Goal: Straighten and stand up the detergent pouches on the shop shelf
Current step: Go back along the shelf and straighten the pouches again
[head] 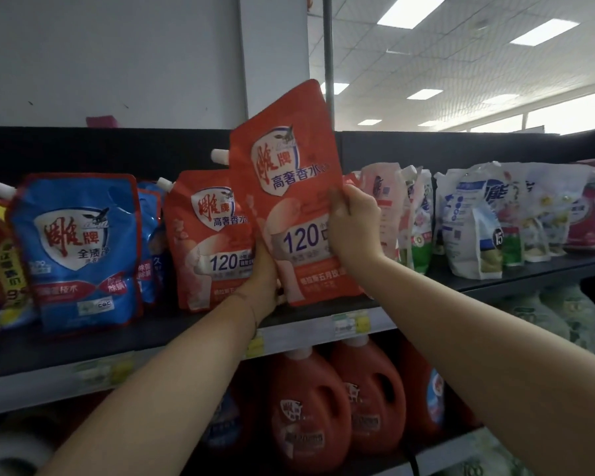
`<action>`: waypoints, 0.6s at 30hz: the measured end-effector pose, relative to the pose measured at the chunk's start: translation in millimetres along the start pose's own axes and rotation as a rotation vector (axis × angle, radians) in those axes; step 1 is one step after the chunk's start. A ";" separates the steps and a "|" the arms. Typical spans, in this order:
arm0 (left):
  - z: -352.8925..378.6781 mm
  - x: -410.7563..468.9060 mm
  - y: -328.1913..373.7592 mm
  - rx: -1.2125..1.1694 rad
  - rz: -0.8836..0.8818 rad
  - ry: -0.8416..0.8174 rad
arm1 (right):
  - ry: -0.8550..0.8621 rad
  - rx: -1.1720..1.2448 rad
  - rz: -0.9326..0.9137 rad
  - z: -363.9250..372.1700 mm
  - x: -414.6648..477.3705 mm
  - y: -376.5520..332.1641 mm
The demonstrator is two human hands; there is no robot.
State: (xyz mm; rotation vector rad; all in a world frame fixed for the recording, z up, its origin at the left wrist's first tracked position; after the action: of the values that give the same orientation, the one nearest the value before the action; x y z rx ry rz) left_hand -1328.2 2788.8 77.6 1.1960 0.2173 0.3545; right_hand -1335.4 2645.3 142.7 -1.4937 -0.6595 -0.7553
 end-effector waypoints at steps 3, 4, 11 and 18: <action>-5.6 -8.2 13.7 -0.168 0.105 -0.003 | -0.047 0.034 0.000 12.4 -5.1 -6.0; -8.5 -11.7 19.1 -0.204 0.150 0.034 | -0.070 0.057 0.016 15.9 -5.8 -6.5; -60.1 -17.6 34.9 -0.128 0.310 0.353 | -0.313 -0.033 0.130 41.8 0.5 4.2; -93.1 -7.6 45.4 0.010 0.324 0.601 | -0.394 -0.245 0.194 64.0 2.0 19.2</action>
State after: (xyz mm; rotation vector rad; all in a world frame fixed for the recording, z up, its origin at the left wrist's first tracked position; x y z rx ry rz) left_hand -1374.6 2881.2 86.8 1.1089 0.5464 0.9980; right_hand -1314.6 2707.9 131.7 -1.9272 -0.7190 -0.4029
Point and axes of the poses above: each hand's wrist, its own x-axis towards the middle knuckle, its own z-axis out of the palm, y = z × x, the point moved 2 cm from there along x, towards the middle knuckle
